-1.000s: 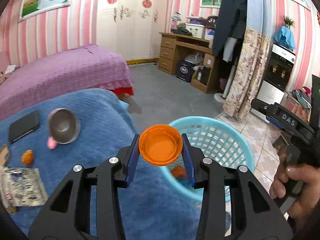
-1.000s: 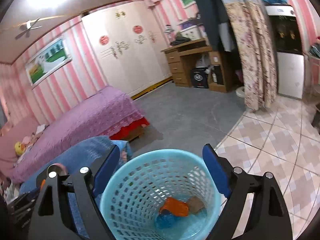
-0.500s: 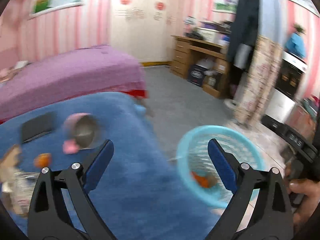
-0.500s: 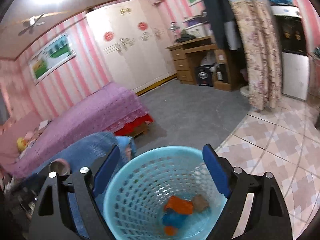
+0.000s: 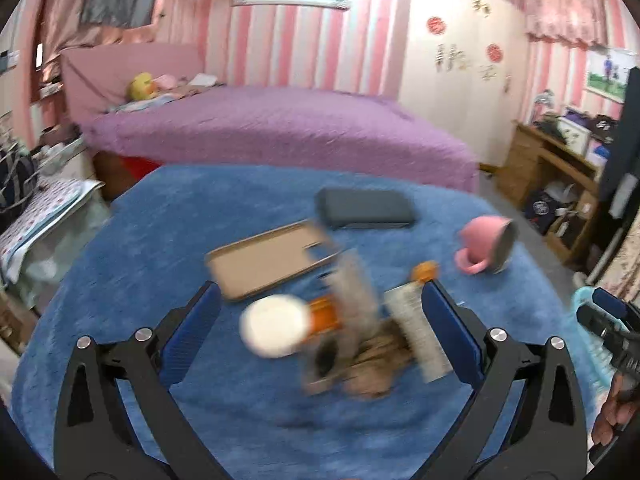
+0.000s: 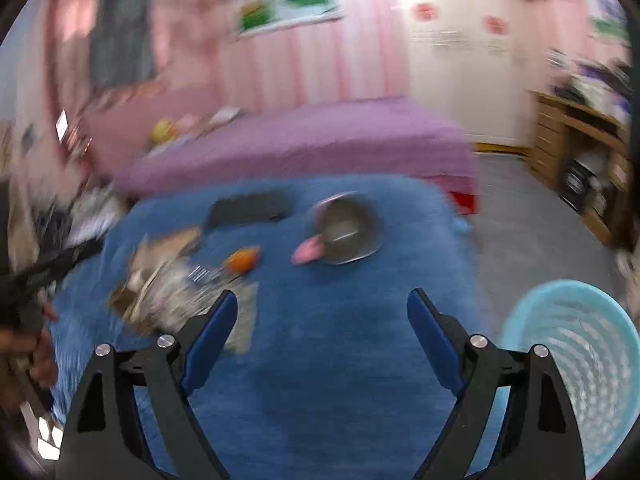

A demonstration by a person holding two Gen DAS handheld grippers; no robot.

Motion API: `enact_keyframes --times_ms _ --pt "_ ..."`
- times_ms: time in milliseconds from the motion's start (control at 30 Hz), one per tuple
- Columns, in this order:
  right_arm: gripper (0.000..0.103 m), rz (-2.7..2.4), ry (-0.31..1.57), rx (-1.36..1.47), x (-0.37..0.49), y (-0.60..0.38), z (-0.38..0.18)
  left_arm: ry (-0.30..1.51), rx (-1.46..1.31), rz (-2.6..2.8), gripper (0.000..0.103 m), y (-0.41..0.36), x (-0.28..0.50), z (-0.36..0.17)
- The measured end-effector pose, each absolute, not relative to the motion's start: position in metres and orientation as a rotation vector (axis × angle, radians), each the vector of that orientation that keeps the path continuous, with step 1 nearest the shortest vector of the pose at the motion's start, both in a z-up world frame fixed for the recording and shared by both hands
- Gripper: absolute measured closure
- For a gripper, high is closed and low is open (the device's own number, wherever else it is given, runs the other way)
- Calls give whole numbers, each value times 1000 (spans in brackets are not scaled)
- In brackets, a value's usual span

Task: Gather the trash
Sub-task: 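Return to the bed and grasp the printed snack bag with the right tool, then grasp the tan paper cup with the left tool while the right tool lifts the snack bag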

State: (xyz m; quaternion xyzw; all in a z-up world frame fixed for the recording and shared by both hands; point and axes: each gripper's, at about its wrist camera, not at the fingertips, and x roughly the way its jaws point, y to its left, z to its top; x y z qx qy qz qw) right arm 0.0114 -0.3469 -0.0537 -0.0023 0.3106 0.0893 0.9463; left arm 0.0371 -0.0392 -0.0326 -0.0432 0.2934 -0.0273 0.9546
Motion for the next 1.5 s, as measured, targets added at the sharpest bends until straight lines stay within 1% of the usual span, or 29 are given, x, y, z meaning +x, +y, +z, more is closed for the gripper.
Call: enact_keyframes --times_ms 167,267,500,600,633,667,700,733,767,800,833,867,900,1067,1100,1133,1167,1200,1233,1267,1300,1333,1367,1500 --pt "18 236 714 -196 25 -279 -86 657 -113 -61 6 -13 39 -52" --pt "18 218 738 -216 30 -271 -93 676 -47 -70 6 -14 37 -62" --pt "18 146 776 -324 54 -250 -112 713 -28 -91 6 -14 38 -74" --pt "19 88 725 -398 56 -243 -115 732 -37 -98 6 -14 41 -77" --pt "24 85 719 -397 58 -242 -114 737 -43 -103 6 -15 41 -79" --pt "40 83 719 -394 58 -241 -114 741 -47 -110 6 -16 41 -80" --pt "46 87 723 -392 60 -241 -114 745 -48 -116 6 -17 41 -80" --pt "64 90 730 -388 61 -241 -114 747 -47 -123 6 -19 41 -81" --pt "76 90 736 -382 61 -243 -114 750 -43 -131 6 -22 41 -82" --pt "80 88 743 -366 62 -247 -114 751 -37 -136 6 -24 40 -82" --pt "90 89 745 -341 65 -253 -112 752 -30 -138 6 -26 40 -83" --pt "94 97 742 -314 65 -257 -109 753 -27 -141 6 -28 40 -83" --pt "96 110 729 -271 63 -265 -102 753 -27 -144 6 -29 40 -83" --pt "97 113 648 -206 50 -287 -78 746 -44 -165 7 -35 40 -82" --pt "97 112 637 -195 47 -291 -73 747 -44 -167 9 -37 40 -83" --pt "97 114 634 -187 45 -295 -72 748 -41 -168 18 -38 41 -83" --pt "97 115 632 -181 45 -297 -72 761 -34 -170 33 -42 44 -86" --pt "97 114 630 -177 43 -301 -71 775 -33 -175 39 -43 46 -89" --pt "97 113 630 -174 43 -303 -71 787 -34 -183 51 -45 47 -91" --pt "97 113 631 -169 44 -305 -70 801 -34 -197 67 -48 49 -94" --pt "97 113 632 -165 44 -308 -70 811 -30 -205 74 -50 50 -96" --pt "97 111 629 -167 43 -309 -69 817 -25 -208 78 -52 51 -97" --pt "97 110 624 -166 42 -311 -68 812 -19 -205 80 -54 50 -96" --pt "97 122 595 -140 38 -317 -57 745 -57 -207 81 -50 38 -76"
